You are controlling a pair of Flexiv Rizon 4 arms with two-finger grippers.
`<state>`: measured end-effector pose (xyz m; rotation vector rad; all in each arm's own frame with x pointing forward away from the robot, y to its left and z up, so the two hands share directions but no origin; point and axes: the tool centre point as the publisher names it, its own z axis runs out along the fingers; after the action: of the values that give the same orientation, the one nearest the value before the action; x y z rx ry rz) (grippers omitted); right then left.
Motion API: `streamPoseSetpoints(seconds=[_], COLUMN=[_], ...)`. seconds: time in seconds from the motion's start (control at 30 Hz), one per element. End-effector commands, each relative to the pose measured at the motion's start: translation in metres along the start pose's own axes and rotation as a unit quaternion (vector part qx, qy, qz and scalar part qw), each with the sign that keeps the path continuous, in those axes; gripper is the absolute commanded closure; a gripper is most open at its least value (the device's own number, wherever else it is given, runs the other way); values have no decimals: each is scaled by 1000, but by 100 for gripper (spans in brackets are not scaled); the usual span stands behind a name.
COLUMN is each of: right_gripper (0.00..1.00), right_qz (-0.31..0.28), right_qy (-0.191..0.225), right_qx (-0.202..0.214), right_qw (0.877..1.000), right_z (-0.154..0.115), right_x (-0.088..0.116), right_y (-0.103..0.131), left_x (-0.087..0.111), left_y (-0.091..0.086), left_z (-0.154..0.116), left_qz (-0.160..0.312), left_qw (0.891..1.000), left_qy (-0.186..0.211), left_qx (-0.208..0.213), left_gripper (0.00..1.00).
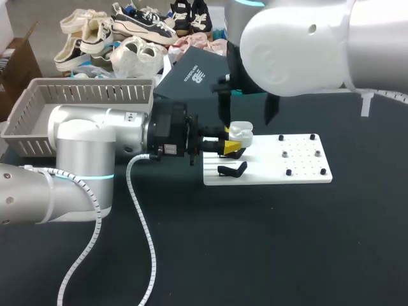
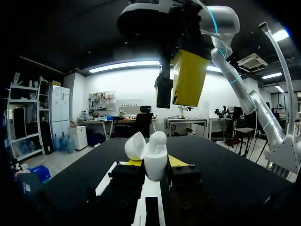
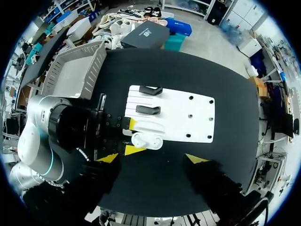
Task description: Pick up each earbud case from the left stands, insert the matching earbuds, close the lid, and place the case in the box.
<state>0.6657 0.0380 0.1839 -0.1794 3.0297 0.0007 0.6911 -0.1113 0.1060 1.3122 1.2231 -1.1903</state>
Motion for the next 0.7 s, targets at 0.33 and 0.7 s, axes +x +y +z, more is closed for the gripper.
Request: streamPoseSetpoints(seconds=[0.33, 0.7], right_gripper=[12, 14], right_qz=[16, 21], right_qy=[11, 20], right_qx=[5, 2], right_qw=[1000, 1000], right_z=[13, 22], right_x=[12, 5], right_y=[-21, -23], left_x=[0, 0], left_y=[0, 0], left_z=[0, 0], left_qz=[0, 0], left_qw=[1000, 1000], left_qy=[0, 0], left_qx=[0, 0], left_gripper=[100, 100])
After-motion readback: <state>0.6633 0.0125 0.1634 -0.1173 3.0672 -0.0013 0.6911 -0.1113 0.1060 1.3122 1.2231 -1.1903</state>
